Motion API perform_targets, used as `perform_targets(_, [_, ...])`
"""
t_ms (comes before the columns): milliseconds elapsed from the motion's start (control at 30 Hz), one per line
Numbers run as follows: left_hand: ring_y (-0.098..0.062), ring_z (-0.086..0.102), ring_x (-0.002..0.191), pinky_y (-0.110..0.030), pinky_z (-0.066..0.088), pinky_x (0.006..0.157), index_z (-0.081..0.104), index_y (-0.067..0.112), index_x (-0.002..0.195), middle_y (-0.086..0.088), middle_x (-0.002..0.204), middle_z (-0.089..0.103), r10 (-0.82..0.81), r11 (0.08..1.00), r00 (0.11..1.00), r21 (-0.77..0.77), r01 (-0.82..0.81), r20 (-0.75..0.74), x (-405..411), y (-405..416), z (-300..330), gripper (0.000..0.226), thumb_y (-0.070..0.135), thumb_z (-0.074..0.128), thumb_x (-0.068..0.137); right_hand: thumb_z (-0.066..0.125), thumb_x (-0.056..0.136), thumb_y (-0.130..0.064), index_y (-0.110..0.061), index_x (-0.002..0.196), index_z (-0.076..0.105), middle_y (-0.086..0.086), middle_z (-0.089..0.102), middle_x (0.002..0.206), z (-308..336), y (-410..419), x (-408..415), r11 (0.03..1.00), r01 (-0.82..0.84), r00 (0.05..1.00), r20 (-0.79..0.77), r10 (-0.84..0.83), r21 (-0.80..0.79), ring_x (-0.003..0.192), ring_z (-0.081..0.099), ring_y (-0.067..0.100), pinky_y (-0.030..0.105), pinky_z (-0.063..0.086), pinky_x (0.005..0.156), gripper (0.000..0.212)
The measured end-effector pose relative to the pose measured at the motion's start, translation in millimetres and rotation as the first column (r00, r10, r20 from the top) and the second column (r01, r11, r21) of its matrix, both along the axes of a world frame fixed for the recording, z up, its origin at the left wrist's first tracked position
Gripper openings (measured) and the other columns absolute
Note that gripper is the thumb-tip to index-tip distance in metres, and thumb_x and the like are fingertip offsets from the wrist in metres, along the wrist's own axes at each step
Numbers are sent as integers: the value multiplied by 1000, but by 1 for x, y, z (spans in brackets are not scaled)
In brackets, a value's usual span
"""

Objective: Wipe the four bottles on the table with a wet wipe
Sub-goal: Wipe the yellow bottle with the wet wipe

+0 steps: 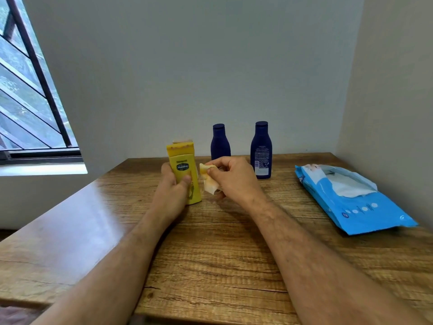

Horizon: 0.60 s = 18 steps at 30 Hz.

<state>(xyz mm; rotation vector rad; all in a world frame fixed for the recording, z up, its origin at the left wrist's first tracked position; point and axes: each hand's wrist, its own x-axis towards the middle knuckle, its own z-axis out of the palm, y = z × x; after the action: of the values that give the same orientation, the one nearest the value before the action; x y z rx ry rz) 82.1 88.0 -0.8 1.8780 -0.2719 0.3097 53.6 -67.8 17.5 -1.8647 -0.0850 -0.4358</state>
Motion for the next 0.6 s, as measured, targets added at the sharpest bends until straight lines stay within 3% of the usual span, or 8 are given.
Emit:
perform_targets(67, [-13,56,100,-32,44,83,33,18,128,11,104,51,31,1000,999,6,-31,-10,-2,0,2,30,15,50,103,66,95,-23,-21,112,72,-2,66,101,0,0,1,1000,0,1000,0,0,-3,76,71,13,32,63,57,18])
perform_targets(200, [-11,49,101,-33,40,90,22,24,121,9,110,46,99,987,995,128,-98,-3,0,0,0,56,27,70,92,67,94,-24,-22,112,72,0,67,103,-3,0,3,1000,10,1000,11,-10,-23,83,71,14,34,63,58,18])
perform_targets(300, [-21,44,122,-40,41,101,29,20,124,-2,129,43,197,946,980,262,-191,4,3,-1,-3,56,39,69,91,67,94,-26,-24,109,73,-3,68,100,-7,1,6,997,31,999,16,-30,-70,86,69,12,34,64,62,16])
perform_targets(367, [-29,35,133,-48,35,110,32,11,135,-10,139,38,305,885,952,362,-294,27,8,0,-6,65,44,66,90,68,93,-29,-26,108,73,-8,67,98,-9,1,8,992,44,999,22,-42,-118,90,66,9,35,62,74,16])
perform_targets(467, [-35,29,137,-48,28,113,27,2,142,-18,146,32,407,843,913,374,-387,28,11,0,-8,75,43,64,90,69,92,-32,-27,108,74,-14,63,94,-11,-1,9,984,53,999,20,-50,-171,94,62,6,33,58,84,18])
perform_targets(600, [-38,32,139,-50,30,114,25,1,148,-20,150,32,469,839,883,318,-442,-9,14,4,-10,78,36,66,92,69,92,-32,-28,110,73,-18,60,91,-11,1,11,986,38,999,6,-37,-163,95,64,10,43,61,80,19])
